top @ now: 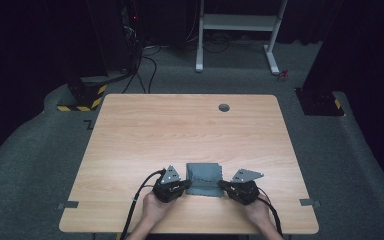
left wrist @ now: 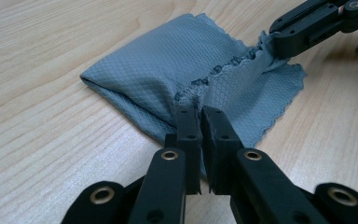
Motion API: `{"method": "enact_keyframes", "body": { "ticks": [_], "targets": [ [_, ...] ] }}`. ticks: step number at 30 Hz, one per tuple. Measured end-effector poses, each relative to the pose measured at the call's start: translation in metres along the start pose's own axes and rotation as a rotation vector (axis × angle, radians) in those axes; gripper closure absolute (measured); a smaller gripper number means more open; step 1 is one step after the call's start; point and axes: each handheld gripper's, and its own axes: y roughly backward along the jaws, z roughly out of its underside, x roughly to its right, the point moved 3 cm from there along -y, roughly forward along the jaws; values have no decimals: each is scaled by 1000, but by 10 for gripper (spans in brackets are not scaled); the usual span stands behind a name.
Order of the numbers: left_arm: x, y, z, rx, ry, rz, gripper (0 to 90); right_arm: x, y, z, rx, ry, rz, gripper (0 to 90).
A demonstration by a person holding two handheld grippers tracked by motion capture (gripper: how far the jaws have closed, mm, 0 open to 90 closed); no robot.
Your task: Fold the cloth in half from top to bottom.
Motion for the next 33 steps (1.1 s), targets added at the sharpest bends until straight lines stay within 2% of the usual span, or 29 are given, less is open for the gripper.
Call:
{"method": "enact_keyframes", "body": {
  "ticks": [11, 14, 17, 22, 24, 25, 26, 27, 28, 29, 30, 33],
  "targets": [
    [7, 7, 11, -24, -16, 24, 842, -9, 7, 8, -5, 26, -27, 846],
    [9, 11, 13, -30, -14, 36, 794, -12, 10, 11, -14, 19, -45, 793],
    [10, 14, 14, -30, -5, 41, 759, -13, 13, 11, -8, 11, -54, 791],
    [8, 28, 11, 26, 34, 52, 683, -14, 20, 8, 21, 9, -79, 786],
    [6, 31, 8, 41, 43, 42, 670, -14, 23, 5, 31, 10, -80, 791],
    [4, 32, 3, 48, 52, 22, 657, -14, 26, 1, 51, 5, -77, 804],
    [4, 32, 3, 48, 52, 22, 650, -14, 26, 1, 51, 5, -77, 804],
    [1, 29, -3, 42, 50, -6, 641, -13, 27, -4, 63, 2, -63, 819],
    [1, 29, -3, 42, 50, -6, 632, -13, 27, -4, 63, 2, -63, 819],
    [-1, 26, -7, 39, 51, -20, 632, -12, 27, -7, 66, 0, -54, 827],
    [-3, 18, -12, 15, 64, -43, 604, -10, 23, -12, 61, -4, -37, 837],
    [-5, 10, -16, 6, 71, -55, 585, -8, 16, -17, 43, -2, -25, 841]
  ]
}}
